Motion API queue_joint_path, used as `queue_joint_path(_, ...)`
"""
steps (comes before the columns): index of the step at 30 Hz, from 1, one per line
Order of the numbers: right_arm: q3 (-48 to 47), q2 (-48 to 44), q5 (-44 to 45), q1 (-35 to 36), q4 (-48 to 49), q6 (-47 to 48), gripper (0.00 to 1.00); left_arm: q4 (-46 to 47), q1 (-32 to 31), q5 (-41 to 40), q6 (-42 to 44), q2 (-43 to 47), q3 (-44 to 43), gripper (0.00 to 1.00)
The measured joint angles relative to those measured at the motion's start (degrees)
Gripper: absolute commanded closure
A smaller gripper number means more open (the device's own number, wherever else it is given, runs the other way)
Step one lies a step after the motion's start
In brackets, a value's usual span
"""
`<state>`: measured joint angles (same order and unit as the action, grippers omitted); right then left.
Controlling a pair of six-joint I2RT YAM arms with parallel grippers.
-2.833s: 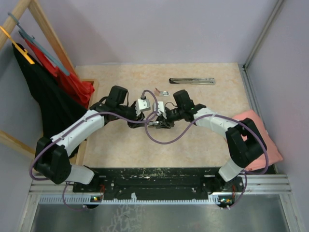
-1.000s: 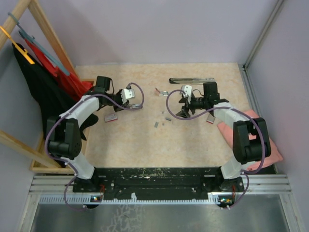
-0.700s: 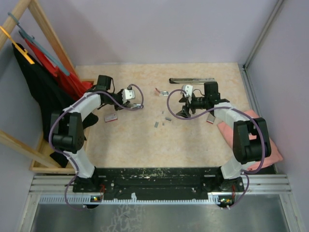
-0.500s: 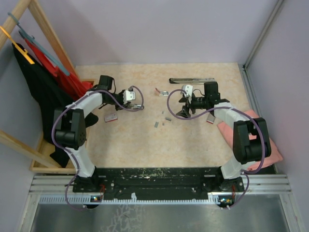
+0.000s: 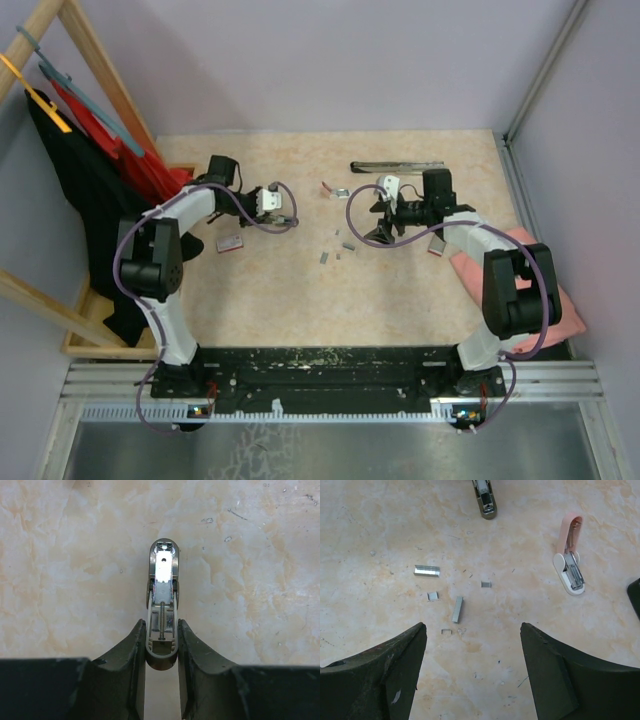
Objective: Unload the staples from the stapler
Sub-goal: Place the stapler at the center of the board.
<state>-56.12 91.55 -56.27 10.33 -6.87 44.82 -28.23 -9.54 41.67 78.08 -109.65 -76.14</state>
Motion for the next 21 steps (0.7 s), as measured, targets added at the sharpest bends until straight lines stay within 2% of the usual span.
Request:
queue_joint_path(4, 0.0, 0.0, -0.4, 0.0, 0.0, 0.0, 0.24, 0.0, 0.0, -0.9, 0.3, -1.1, -0.8, 0.78)
queue_joint_path(7, 0.0, 0.0, -0.5, 0.0, 0.0, 0.0, 0.24, 0.0, 0.1, -1.5, 0.3, -1.7, -1.2, 0.64)
queue_joint_path(19, 0.0, 0.0, -0.9, 0.0, 0.0, -0.1, 0.24, 3.0, 0.3, -3.8, -1.8, -1.8, -1.8, 0.28)
queue_joint_path(21, 0.0, 0.0, -0.9, 0.0, 0.0, -0.1, 0.24, 4.0, 0.3, -4.2, -2.6, -1.8, -1.8, 0.18)
